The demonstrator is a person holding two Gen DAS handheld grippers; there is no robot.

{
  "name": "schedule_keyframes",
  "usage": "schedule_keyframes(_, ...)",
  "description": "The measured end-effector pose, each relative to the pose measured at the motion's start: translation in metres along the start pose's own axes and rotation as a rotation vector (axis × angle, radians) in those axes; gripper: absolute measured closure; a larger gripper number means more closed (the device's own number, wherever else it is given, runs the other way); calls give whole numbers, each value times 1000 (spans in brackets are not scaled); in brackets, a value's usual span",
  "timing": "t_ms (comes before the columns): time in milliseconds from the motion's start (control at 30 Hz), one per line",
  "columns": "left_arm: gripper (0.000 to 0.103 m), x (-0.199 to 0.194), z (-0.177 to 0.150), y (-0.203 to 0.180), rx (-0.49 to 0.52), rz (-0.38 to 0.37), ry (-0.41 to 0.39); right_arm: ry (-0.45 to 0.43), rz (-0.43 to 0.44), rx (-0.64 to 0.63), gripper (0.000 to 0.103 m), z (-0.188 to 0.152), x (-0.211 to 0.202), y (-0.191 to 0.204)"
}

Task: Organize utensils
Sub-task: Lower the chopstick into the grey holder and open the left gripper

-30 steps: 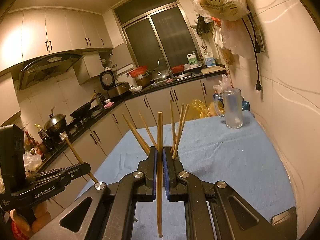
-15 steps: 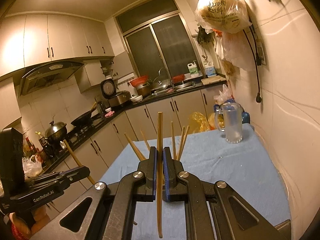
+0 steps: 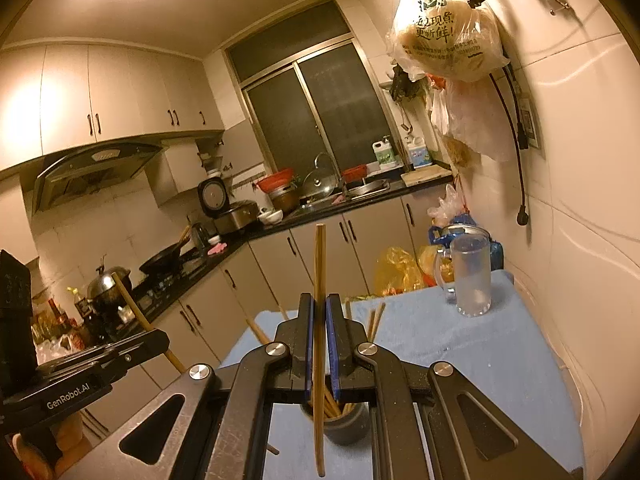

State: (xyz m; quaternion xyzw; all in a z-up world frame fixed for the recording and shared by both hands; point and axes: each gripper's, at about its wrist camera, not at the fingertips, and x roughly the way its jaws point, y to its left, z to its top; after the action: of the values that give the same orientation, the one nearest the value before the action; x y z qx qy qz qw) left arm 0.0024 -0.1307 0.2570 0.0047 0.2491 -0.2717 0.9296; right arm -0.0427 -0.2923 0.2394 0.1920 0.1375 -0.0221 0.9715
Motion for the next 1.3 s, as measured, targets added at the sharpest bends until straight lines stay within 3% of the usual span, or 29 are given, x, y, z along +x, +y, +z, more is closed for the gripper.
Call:
schedule_keyframes(200,97,22,20,3,-21,-8,-18,-26,-15,23,96,17,21,-6)
schedule_keyframes(433,97,64,17,10,-63,-21,2,-60,-60,35,96,22,50,-12)
schedule_keyframes(700,97,99,-9,22,-91,-39,44,-29,-73,55,96,-3,79,-26)
schedule_keyframes(1033,96,110,-45,32,-66,-14,78,19,-80,37,96,-35,88,-30)
schedule_keyframes(1300,96,113,-52,37,-67,-7,87,68,-87,45,96,-50,102,-37)
